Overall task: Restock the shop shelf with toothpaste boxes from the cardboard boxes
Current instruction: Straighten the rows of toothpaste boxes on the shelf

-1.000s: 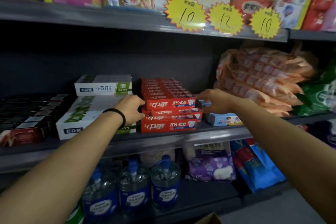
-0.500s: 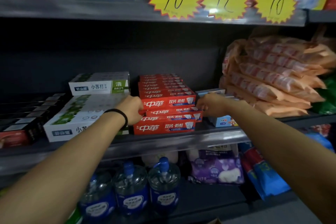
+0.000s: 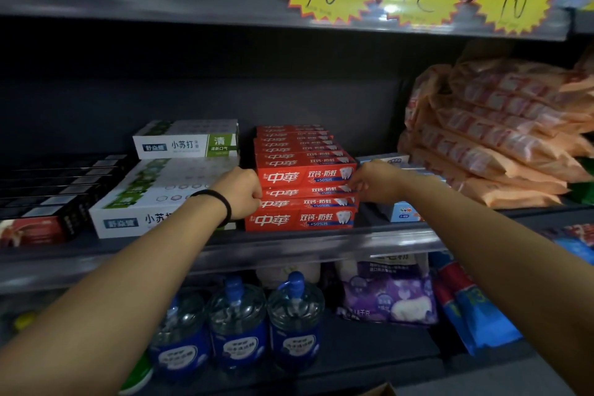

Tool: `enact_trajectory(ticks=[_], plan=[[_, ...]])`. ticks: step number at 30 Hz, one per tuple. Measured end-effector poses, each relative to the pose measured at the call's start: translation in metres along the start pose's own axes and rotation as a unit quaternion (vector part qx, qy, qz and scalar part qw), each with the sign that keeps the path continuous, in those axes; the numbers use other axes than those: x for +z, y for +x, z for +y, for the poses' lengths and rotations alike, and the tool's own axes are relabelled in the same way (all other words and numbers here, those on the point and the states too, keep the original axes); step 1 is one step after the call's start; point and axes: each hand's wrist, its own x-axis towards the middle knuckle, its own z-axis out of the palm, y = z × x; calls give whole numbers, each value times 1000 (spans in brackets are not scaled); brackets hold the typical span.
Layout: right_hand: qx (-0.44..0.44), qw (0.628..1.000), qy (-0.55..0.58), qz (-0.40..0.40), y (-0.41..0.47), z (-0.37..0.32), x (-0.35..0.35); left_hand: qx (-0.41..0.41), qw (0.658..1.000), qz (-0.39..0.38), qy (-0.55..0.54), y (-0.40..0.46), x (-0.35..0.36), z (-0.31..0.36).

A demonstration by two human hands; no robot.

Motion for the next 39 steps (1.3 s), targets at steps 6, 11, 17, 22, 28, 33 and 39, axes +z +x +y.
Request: enact_trajectory(ticks=[6, 11, 17, 22, 28, 33, 39], plan=[[-9, 1000, -22, 11, -3, 3, -13, -15, 1000, 18, -10, 0, -3, -3], [39, 995, -51, 77, -1, 16, -26, -43, 996, 56, -47, 6, -9, 0], [64, 996, -46, 41, 10, 28, -13, -62, 994, 48, -70, 17, -3, 6], [45, 999, -15, 23, 24, 26, -4, -72, 995, 58, -48, 22, -3, 6], [42, 999, -5, -8, 28, 28, 0, -74, 995, 17, -66, 23, -2, -2], [22, 999, 8, -24, 26, 27, 2, -52, 998, 17, -11, 24, -5, -2], [26, 999, 27, -34, 26, 29, 1, -46, 998, 21, 27, 27, -5, -1]])
